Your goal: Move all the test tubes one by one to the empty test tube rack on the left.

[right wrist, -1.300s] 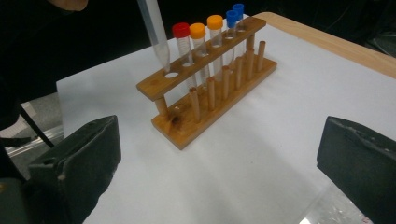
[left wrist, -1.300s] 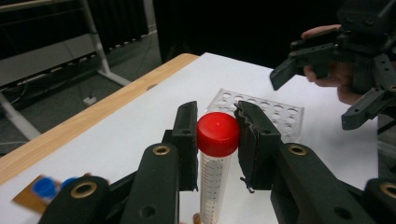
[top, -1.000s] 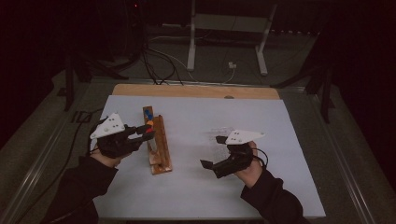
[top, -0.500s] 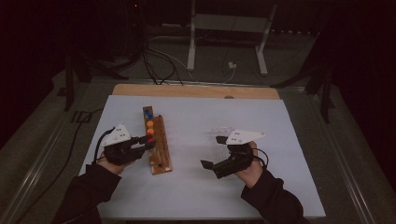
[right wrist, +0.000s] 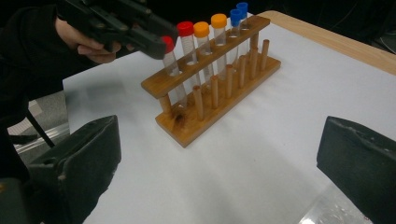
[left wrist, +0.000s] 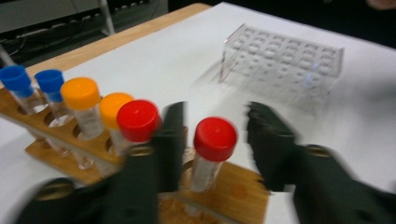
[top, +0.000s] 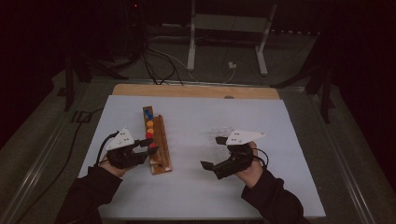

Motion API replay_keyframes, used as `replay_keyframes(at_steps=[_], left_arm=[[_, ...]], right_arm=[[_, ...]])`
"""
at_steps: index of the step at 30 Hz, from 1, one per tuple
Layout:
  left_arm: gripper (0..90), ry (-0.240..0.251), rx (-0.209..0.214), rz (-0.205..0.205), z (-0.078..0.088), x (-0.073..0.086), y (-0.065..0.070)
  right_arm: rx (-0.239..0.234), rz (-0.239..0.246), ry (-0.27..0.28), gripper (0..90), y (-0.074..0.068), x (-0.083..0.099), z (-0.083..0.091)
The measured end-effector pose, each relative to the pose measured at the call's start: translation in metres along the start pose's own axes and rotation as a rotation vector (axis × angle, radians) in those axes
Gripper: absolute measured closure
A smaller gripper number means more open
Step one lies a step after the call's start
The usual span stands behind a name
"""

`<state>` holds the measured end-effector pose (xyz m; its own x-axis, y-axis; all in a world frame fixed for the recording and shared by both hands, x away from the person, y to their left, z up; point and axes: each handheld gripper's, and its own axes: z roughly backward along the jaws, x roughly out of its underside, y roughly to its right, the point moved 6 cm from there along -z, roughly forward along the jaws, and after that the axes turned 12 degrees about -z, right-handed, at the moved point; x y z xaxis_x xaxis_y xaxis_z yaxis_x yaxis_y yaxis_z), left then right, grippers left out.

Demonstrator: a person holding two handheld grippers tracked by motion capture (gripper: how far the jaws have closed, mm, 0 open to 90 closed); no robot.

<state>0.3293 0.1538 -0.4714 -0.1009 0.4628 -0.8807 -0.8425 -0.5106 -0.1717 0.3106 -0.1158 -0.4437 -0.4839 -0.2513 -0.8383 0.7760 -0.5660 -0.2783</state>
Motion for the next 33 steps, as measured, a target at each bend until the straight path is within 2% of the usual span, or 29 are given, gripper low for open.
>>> replay_keyframes(at_steps=[2,6,8,9,11,15,19,23,28,33], left_arm=[[43.5,0.010,0.001,0.004,0.003,-0.003,0.002],[25.7,0.038,0.013,0.012,0.010,-0.011,0.007],[17.1,0.058,0.032,0.035,0.014,-0.014,0.009],[15.9,0.075,0.055,0.038,0.016,-0.015,0.012],[4.6,0.094,0.092,0.043,0.018,-0.015,0.016],[1.6,0.099,0.113,0.033,0.022,-0.007,0.019],[1.5,0.087,0.090,0.032,0.023,0.008,0.017],[1.0,0.060,0.089,0.022,0.022,0.023,0.022],[0.8,0.050,0.094,0.040,0.019,0.038,0.028],[0.8,0.063,0.089,0.057,0.019,0.046,0.029]], right_arm=[[-0.001,-0.002,0.003,0.0,0.000,0.000,0.001],[0.004,-0.004,0.007,0.0,0.001,0.000,0.002],[0.003,-0.005,0.007,0.0,0.002,0.000,0.003],[0.004,-0.005,0.010,0.0,0.002,0.000,0.003],[0.012,0.002,0.010,0.0,0.003,0.000,0.003],[0.016,0.005,0.010,0.0,0.004,0.001,0.002],[0.017,0.000,0.011,0.0,0.004,0.000,0.003],[0.019,-0.001,0.013,0.0,0.006,0.000,0.004],[0.019,-0.002,0.010,0.0,0.007,0.002,0.003],[0.017,-0.005,0.009,0.0,0.007,0.002,0.002]])
